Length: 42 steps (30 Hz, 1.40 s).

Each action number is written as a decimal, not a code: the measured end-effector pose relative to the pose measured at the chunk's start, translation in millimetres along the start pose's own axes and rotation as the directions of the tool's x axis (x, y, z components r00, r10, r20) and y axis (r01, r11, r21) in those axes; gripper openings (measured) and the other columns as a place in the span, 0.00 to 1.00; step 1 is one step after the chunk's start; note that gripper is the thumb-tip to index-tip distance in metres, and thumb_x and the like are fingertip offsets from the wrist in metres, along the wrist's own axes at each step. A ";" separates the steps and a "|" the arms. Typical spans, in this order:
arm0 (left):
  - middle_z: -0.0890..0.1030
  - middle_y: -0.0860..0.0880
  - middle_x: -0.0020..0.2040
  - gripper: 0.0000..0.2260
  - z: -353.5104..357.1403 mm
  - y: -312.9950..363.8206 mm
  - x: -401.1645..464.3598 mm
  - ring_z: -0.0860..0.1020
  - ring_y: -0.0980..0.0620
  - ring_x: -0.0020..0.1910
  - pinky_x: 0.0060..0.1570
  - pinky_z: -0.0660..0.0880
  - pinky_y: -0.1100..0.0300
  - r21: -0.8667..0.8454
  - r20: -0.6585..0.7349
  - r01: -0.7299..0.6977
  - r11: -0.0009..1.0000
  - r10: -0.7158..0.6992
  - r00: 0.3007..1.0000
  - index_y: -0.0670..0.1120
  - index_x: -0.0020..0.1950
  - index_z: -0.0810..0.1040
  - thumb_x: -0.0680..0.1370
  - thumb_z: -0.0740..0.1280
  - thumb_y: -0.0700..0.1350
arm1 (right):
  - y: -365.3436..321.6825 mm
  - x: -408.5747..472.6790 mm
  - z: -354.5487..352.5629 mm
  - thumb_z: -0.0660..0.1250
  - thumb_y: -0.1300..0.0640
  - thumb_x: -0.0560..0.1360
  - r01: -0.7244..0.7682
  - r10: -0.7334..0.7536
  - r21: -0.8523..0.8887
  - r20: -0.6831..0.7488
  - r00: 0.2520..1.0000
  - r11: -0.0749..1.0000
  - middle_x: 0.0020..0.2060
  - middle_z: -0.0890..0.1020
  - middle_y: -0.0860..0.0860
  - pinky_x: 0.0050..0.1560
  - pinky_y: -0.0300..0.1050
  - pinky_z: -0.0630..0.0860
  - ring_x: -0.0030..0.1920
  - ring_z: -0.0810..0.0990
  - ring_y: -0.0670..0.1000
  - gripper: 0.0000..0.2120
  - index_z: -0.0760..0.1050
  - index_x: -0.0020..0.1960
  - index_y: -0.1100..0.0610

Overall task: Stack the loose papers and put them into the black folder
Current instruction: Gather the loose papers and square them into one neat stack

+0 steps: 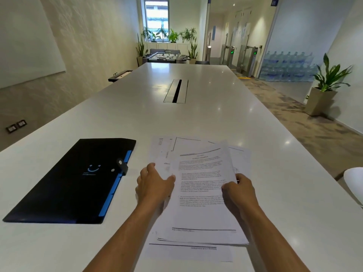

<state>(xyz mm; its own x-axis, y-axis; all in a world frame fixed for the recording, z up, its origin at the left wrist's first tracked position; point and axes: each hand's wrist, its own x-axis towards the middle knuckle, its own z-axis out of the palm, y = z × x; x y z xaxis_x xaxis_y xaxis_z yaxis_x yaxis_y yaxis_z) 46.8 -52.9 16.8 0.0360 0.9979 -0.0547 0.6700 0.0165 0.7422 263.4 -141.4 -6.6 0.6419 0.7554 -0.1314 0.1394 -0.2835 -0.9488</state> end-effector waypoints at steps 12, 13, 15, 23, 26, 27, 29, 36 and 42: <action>0.68 0.44 0.72 0.33 -5.8 -10.9 8.0 0.72 0.49 0.57 0.51 0.71 0.55 -0.503 0.192 0.233 0.832 -0.155 0.969 0.51 0.72 0.60 0.72 0.74 0.41 | 4.4 -4.3 6.3 0.66 0.62 0.73 0.015 -0.015 -0.136 -0.001 1.000 0.991 0.43 0.77 0.46 0.31 0.36 0.72 0.39 0.76 0.45 0.13 0.70 0.55 0.52; 0.70 0.45 0.71 0.32 -6.0 -12.5 9.3 0.74 0.48 0.57 0.52 0.72 0.55 -0.488 0.219 0.242 0.839 -0.151 0.964 0.50 0.70 0.62 0.72 0.74 0.42 | 4.3 -4.9 6.6 0.66 0.62 0.73 0.010 -0.011 -0.138 -0.002 1.000 0.990 0.43 0.77 0.46 0.32 0.36 0.73 0.39 0.77 0.45 0.13 0.70 0.55 0.52; 0.74 0.46 0.67 0.27 -5.1 -13.0 10.5 0.77 0.47 0.56 0.51 0.76 0.54 -0.464 0.263 0.242 0.852 -0.128 0.956 0.50 0.66 0.65 0.71 0.74 0.43 | 3.5 -6.1 7.2 0.66 0.62 0.72 0.002 -0.001 -0.141 0.001 1.000 0.990 0.43 0.77 0.46 0.33 0.38 0.74 0.40 0.77 0.47 0.13 0.70 0.55 0.53; 0.78 0.45 0.60 0.28 4.3 -10.5 6.5 0.78 0.47 0.55 0.48 0.77 0.57 -0.413 0.258 0.137 0.901 -0.029 0.966 0.45 0.66 0.68 0.70 0.76 0.39 | 0.7 -8.6 7.1 0.67 0.60 0.73 0.026 -0.021 -0.159 0.028 0.999 0.987 0.44 0.77 0.45 0.30 0.33 0.71 0.39 0.76 0.41 0.14 0.70 0.56 0.52; 0.79 0.45 0.59 0.26 4.6 -12.3 8.3 0.78 0.46 0.54 0.51 0.78 0.54 -0.406 0.248 0.137 0.904 -0.035 0.968 0.45 0.63 0.69 0.70 0.76 0.38 | 1.4 -10.4 4.6 0.68 0.59 0.72 0.049 -0.042 -0.174 0.044 0.998 0.984 0.47 0.79 0.46 0.28 0.30 0.72 0.40 0.77 0.42 0.13 0.71 0.56 0.53; 0.79 0.45 0.59 0.26 5.1 -13.0 8.5 0.78 0.46 0.55 0.52 0.78 0.53 -0.403 0.244 0.136 0.905 -0.037 0.969 0.45 0.63 0.69 0.70 0.76 0.38 | 0.4 -11.9 4.2 0.68 0.59 0.72 0.061 -0.054 -0.176 0.046 0.998 0.983 0.48 0.80 0.47 0.29 0.32 0.75 0.42 0.79 0.43 0.13 0.72 0.55 0.53; 0.79 0.45 0.58 0.25 5.7 -14.0 8.9 0.78 0.45 0.54 0.52 0.79 0.52 -0.397 0.240 0.124 0.909 -0.027 0.970 0.45 0.62 0.69 0.70 0.76 0.38 | -4.0 -15.8 5.6 0.69 0.56 0.72 0.100 -0.095 -0.234 0.031 0.995 0.967 0.50 0.81 0.50 0.39 0.42 0.81 0.46 0.80 0.50 0.13 0.74 0.55 0.54; 0.79 0.44 0.59 0.25 11.8 -12.0 11.8 0.77 0.48 0.52 0.47 0.77 0.57 -0.295 0.150 0.047 0.954 -0.002 0.989 0.43 0.64 0.71 0.71 0.76 0.42 | 3.4 -17.5 6.0 0.63 0.41 0.73 0.150 -0.247 -0.705 -0.037 0.968 0.693 0.64 0.76 0.53 0.65 0.56 0.70 0.65 0.71 0.57 0.24 0.72 0.63 0.54; 0.74 0.45 0.65 0.29 16.2 -9.5 12.0 0.68 0.44 0.65 0.61 0.69 0.47 0.298 -0.011 -0.035 0.954 0.040 0.999 0.47 0.66 0.69 0.71 0.69 0.61 | 17.7 -18.7 15.1 0.56 0.36 0.76 0.170 -0.219 -0.742 0.032 0.975 0.648 0.75 0.64 0.53 0.75 0.59 0.51 0.75 0.58 0.57 0.30 0.64 0.72 0.52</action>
<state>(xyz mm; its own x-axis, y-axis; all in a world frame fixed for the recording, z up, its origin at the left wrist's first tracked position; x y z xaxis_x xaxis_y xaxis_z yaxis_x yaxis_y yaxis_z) 52.9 -42.1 -1.7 0.0544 0.9984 -0.0175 0.8589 -0.0379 0.5107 242.4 -151.6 -25.3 0.5711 0.8179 0.0702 0.7591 -0.4937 -0.4244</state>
